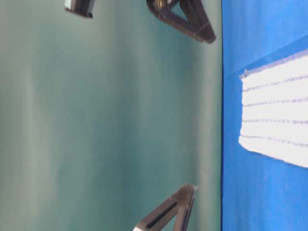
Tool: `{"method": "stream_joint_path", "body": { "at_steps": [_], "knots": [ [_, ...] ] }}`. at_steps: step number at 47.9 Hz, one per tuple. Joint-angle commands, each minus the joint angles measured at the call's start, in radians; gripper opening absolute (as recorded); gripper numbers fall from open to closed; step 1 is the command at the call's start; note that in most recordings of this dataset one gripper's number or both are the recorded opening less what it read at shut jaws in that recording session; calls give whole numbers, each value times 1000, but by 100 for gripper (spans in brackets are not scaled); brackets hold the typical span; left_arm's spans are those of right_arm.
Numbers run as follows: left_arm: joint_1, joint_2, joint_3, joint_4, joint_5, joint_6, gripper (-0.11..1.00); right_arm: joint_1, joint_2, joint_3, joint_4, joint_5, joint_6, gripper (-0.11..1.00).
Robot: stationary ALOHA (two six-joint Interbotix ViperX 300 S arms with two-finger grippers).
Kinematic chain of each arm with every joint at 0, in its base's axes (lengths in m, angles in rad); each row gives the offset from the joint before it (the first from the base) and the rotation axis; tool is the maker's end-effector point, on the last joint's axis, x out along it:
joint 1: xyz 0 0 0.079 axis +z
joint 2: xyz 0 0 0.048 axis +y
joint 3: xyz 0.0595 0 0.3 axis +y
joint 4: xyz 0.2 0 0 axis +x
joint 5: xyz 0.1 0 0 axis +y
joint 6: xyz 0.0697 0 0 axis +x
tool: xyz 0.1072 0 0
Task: Fold the blue towel.
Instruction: 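Grasp the top corners of the vertical strip with both grippers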
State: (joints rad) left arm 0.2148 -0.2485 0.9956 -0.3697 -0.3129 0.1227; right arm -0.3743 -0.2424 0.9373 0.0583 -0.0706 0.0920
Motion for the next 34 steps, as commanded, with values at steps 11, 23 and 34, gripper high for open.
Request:
{"method": "stream_joint_path", "body": {
  "at_steps": [11, 23, 34],
  "knots": [
    [135, 209, -164, 5, -9, 97, 78, -95, 156, -115, -8, -74, -5, 76],
    [193, 391, -275, 5, -34, 100, 78, -127, 316, -184, -11, -147, -5, 76],
    [213, 512, -330, 5, -97, 98, 78, -150, 417, -213, -6, -192, -5, 76]
  ]
}}
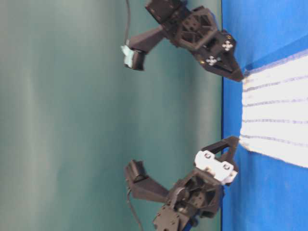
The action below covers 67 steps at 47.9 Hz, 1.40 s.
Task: Fold the blue towel.
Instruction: 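Grasp the top corners of the vertical strip with both grippers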
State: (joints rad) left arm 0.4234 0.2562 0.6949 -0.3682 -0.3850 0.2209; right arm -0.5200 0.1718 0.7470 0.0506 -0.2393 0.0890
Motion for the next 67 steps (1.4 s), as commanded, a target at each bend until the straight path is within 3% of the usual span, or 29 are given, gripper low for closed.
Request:
{"method": "stream_joint_path", "body": {
  "at_steps": [1, 9, 18, 22, 29, 32, 36, 67],
  "knots": [
    [5, 15, -34, 3, -29, 0, 78, -5, 9, -25, 2, -28, -2, 76],
    [5, 72, -61, 3, -41, -3, 78, -5, 38, -29, 5, -46, -2, 76],
    [3, 84, -57, 3, -41, -6, 68, -5, 40, -21, 5, -46, -2, 71],
    [-5, 86, -57, 3, -41, -3, 52, -6, 41, -21, 3, -46, -2, 61],
    [-20, 98, -63, 11, -41, 2, 13, -2, 49, -23, 0, -46, -3, 29],
    [-21, 103, -63, 12, -43, 2, 4, 2, 51, -25, 0, -46, -3, 16],
    [-26, 104, -63, 12, -44, 2, 4, 5, 51, -25, -3, -48, -3, 8],
    [-15, 17, -54, 23, -55, 20, 4, 2, -6, -32, -3, -44, -8, 8]
  ]
}}
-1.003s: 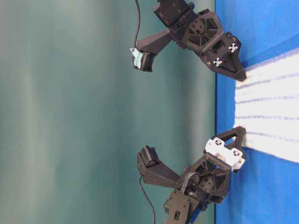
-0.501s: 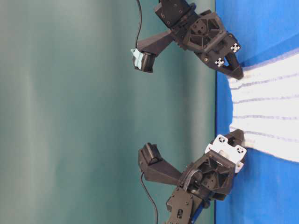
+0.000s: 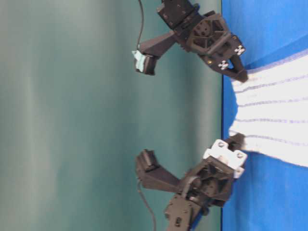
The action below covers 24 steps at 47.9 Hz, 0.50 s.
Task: Fold the blue towel.
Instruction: 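Grasp the top corners of the vertical strip with both grippers, then fold the top end down toward the bottom end of the strip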
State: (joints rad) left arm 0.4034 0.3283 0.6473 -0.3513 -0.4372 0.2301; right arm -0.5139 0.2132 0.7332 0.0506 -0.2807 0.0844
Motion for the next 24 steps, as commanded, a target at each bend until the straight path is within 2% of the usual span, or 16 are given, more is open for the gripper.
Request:
{"method": "stream_joint_path", "body": {
  "at_steps": [1, 4, 16, 24],
  "knots": [
    [5, -58, -6, 6, -2, 25, 4, -5, -52, -18, -3, -2, -3, 8],
    [5, -67, -6, 8, 2, 54, 4, -8, -61, -18, -3, -2, -5, 8],
    [-2, -78, 0, 6, 44, 54, 4, -8, -72, -11, -3, 17, 2, 8],
    [-46, -126, 18, 6, 71, 54, 4, 25, -126, 25, 5, 31, 9, 8]
  ]
}}
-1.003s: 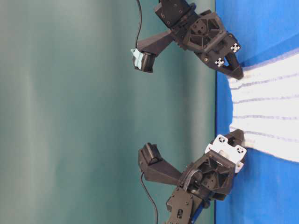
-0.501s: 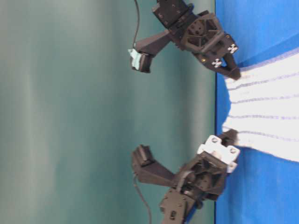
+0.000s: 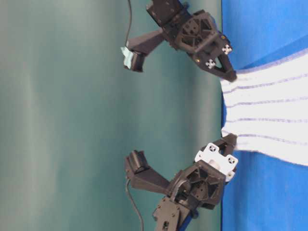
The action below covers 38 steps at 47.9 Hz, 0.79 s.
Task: Fold the blue towel.
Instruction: 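Fold the top end down toward the bottom end of the strip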
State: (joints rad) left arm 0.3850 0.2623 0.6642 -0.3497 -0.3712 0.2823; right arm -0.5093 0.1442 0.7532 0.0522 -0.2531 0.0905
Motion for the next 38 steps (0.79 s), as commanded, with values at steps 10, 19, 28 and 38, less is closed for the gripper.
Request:
{"method": "stream_joint_path", "body": {
  "at_steps": [10, 19, 28, 38],
  "knots": [
    [-121, -172, 64, 0, 23, -21, 4, 107, -153, 69, 32, 28, 8, 8],
    [-230, -261, 140, 2, 21, -115, 4, 225, -242, 130, 91, 29, 9, 8],
    [-365, -287, 167, -5, 17, -153, 4, 351, -272, 169, 186, 35, 9, 8],
    [-486, -267, 144, -5, 15, -229, 4, 477, -268, 172, 245, 44, 9, 8]
  ]
}}
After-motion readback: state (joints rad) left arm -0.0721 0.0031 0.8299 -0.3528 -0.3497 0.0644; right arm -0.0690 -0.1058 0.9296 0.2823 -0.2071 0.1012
